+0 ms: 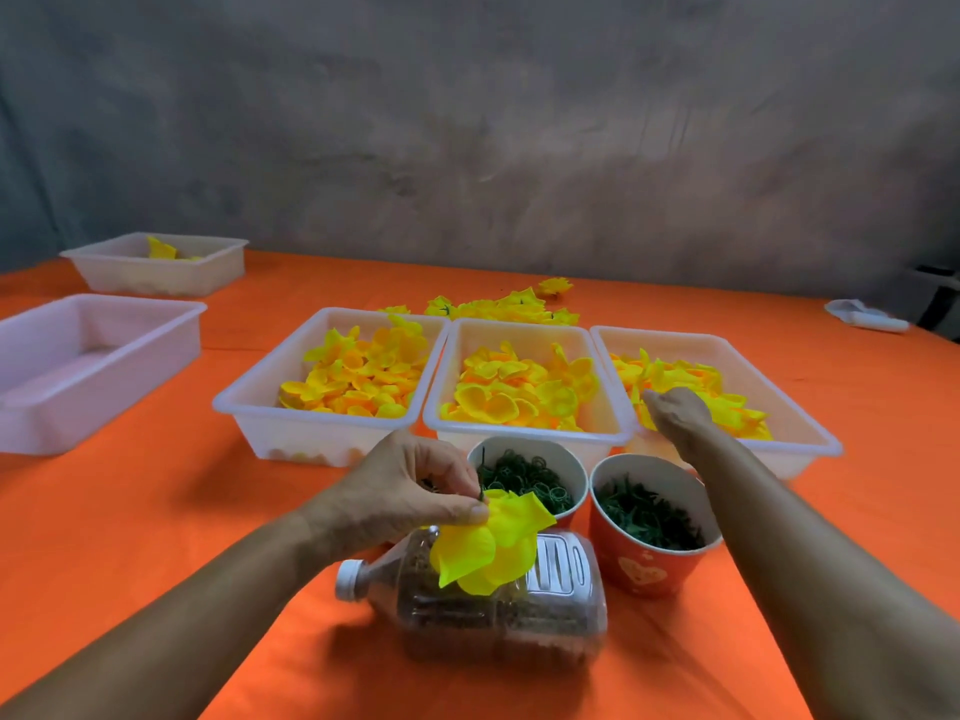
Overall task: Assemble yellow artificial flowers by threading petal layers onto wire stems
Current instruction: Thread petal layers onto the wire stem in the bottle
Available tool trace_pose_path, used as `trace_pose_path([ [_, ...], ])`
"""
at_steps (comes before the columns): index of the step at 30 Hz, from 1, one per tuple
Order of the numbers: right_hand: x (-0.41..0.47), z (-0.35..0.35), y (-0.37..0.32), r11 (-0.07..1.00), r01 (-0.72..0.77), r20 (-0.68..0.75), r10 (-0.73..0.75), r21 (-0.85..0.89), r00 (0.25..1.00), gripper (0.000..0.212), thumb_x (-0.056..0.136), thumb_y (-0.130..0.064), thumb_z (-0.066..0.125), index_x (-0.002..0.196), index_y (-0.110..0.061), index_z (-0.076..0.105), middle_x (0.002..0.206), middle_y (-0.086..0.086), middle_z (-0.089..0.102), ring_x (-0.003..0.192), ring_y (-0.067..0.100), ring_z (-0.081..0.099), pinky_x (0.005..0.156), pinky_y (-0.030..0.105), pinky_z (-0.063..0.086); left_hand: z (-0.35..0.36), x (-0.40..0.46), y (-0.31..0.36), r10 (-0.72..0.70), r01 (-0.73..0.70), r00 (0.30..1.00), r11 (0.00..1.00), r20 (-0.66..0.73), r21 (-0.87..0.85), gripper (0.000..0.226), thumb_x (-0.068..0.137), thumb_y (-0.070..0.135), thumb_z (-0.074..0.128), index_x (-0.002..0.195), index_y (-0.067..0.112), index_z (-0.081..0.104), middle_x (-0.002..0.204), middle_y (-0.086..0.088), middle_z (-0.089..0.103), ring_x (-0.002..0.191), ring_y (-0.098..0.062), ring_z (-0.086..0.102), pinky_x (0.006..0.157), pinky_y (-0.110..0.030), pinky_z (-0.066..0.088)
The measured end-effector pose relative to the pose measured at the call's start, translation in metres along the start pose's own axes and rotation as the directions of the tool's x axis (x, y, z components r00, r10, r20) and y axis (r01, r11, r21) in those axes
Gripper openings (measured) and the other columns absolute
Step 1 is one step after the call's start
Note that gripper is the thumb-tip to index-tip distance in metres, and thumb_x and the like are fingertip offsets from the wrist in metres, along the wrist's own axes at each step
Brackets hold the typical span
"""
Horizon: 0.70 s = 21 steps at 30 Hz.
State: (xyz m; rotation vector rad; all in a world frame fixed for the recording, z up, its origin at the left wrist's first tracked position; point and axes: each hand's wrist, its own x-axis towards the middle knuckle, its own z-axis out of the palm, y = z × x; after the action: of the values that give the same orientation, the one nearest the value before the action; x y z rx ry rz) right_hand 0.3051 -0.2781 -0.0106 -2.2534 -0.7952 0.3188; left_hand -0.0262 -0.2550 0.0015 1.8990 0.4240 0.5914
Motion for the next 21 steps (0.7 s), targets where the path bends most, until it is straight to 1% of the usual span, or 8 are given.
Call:
trace_pose_path([
  [1,0.0,-0.002,0.001,1.0,-0.016,-0.097,0.017,0.014,0.995,0.034,0.094,-0.018,0.051,0.064,-0.001,0.054,0.079,0.021,0.055,0.08,0.034,0.049,0.071,0.036,0.037,0.0,0.0,0.0,-0.002,0.002,1.0,1.0,0.004,0.002,0.022,0.069,0.002,0.078,0.059,0.019,0.071,0.075,-0.009,0.066,0.072,-0.019,0.061,0.067,-0.029,0.049],
  [2,0.0,-0.005,0.003,0.999,-0.03,-0.181,0.037,0.039,0.983,0.027,0.088,-0.012,0.058,0.064,0.0,0.058,0.075,0.021,0.057,0.077,0.035,0.051,0.07,0.037,0.04,0.0,0.0,0.0,0.0,0.0,1.0,1.0,0.009,0.007,0.022,0.069,0.002,0.079,0.059,0.019,0.071,0.075,-0.008,0.067,0.072,-0.018,0.061,0.067,-0.029,0.049],
  [4,-0.003,-0.012,0.006,0.99,-0.018,-0.304,0.06,0.138,0.951,0.011,0.077,-0.005,0.068,0.086,0.001,0.072,0.092,0.022,0.068,0.088,0.036,0.062,0.081,0.037,0.048,0.0,0.001,-0.001,0.007,-0.007,1.0,1.0,0.012,0.014,0.021,0.069,0.002,0.079,0.058,0.019,0.071,0.075,-0.007,0.067,0.072,-0.018,0.062,0.067,-0.028,0.049],
  [6,-0.008,-0.019,0.011,0.96,0.0,-0.377,0.109,0.278,0.92,0.025,0.073,-0.005,0.071,0.098,-0.006,0.073,0.1,0.017,0.071,0.092,0.029,0.065,0.087,0.033,0.048,-0.001,0.002,-0.002,0.006,-0.006,1.0,1.0,0.009,0.015,0.02,0.069,0.002,0.079,0.059,0.017,0.071,0.075,-0.009,0.067,0.071,-0.018,0.062,0.067,-0.028,0.05],
  [9,-0.01,-0.028,0.02,0.884,0.078,-0.426,0.144,0.461,0.893,0.026,0.074,-0.001,0.069,0.1,-0.006,0.071,0.094,0.015,0.069,0.08,0.02,0.058,0.076,0.028,0.046,-0.001,0.002,-0.003,0.015,-0.015,1.0,1.0,0.004,0.0,0.018,0.067,0.001,0.08,0.058,0.014,0.071,0.075,-0.013,0.067,0.07,-0.019,0.062,0.065,-0.029,0.05],
  [14,-0.014,-0.038,0.027,0.642,0.115,-0.247,0.119,0.758,0.962,0.036,0.084,0.005,0.062,0.119,0.005,0.057,0.094,0.013,0.058,0.073,0.019,0.054,0.064,0.025,0.043,0.001,0.001,-0.001,-0.002,0.001,1.0,1.0,-0.03,-0.03,0.009,0.059,0.012,0.079,0.057,0.01,0.07,0.076,-0.02,0.066,0.069,-0.02,0.061,0.063,-0.026,0.049],
  [17,-0.021,-0.04,0.028,0.528,0.088,-0.15,0.075,0.845,0.986,0.03,0.09,0.001,0.056,0.12,-0.001,0.055,0.08,0.008,0.06,0.07,0.013,0.056,0.063,0.023,0.042,0.0,0.001,0.0,-0.012,0.011,1.0,0.999,-0.021,-0.043,0.009,0.061,0.009,0.079,0.061,0.005,0.071,0.077,-0.023,0.065,0.07,-0.02,0.06,0.063,-0.026,0.049],
  [21,-0.034,-0.044,0.018,0.434,0.056,-0.038,-0.051,0.899,0.998,0.017,0.092,0.001,0.05,0.097,-0.013,0.059,0.06,-0.008,0.067,0.06,0.007,0.063,0.059,0.022,0.043,-0.004,0.001,-0.002,-0.03,0.03,1.0,0.999,0.01,-0.033,0.013,0.063,0.009,0.084,0.072,0.006,0.075,0.079,-0.016,0.066,0.071,-0.015,0.061,0.064,-0.022,0.049],
])
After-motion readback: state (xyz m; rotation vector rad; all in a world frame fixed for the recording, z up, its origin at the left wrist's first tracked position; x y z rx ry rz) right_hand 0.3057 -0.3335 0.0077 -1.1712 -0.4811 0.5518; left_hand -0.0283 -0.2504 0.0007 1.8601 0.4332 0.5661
